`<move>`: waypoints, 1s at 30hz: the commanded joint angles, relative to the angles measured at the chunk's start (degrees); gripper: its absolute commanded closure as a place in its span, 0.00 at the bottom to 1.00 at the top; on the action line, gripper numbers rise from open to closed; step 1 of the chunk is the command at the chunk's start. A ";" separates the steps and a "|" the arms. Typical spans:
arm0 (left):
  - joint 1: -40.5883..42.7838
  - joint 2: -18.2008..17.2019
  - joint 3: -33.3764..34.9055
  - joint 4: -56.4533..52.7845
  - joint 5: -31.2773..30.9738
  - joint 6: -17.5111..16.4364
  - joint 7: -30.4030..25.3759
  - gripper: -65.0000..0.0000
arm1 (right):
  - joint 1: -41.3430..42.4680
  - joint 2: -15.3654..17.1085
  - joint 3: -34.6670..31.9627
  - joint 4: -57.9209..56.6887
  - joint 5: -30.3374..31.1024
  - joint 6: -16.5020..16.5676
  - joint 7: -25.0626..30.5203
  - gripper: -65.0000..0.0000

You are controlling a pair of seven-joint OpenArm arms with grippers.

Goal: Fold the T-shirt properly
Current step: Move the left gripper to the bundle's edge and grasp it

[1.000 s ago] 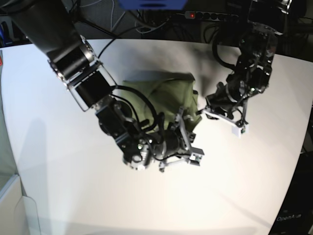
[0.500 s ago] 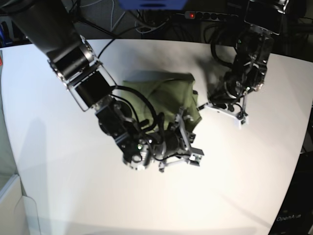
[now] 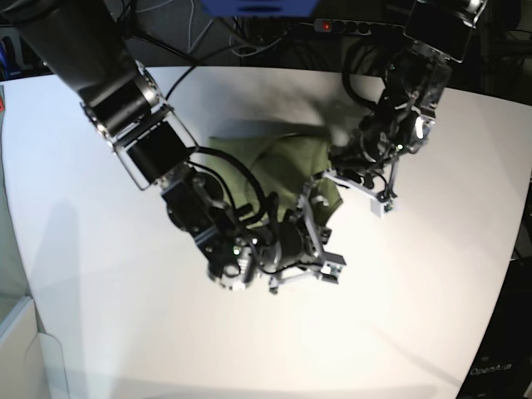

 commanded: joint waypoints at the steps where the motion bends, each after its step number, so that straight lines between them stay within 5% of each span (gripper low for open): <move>1: -0.35 -0.39 -0.07 0.24 0.05 0.31 0.75 0.97 | 2.15 -0.56 0.38 0.85 0.63 0.12 1.33 0.99; 21: 0.00 -0.39 -0.07 0.24 0.05 0.31 0.93 0.97 | 4.52 -0.82 0.29 0.76 0.45 0.12 3.17 0.99; 30: 0.09 -0.39 -0.07 0.24 0.05 0.31 0.93 0.97 | 6.90 -3.64 -0.06 -12.16 0.45 0.12 7.92 0.99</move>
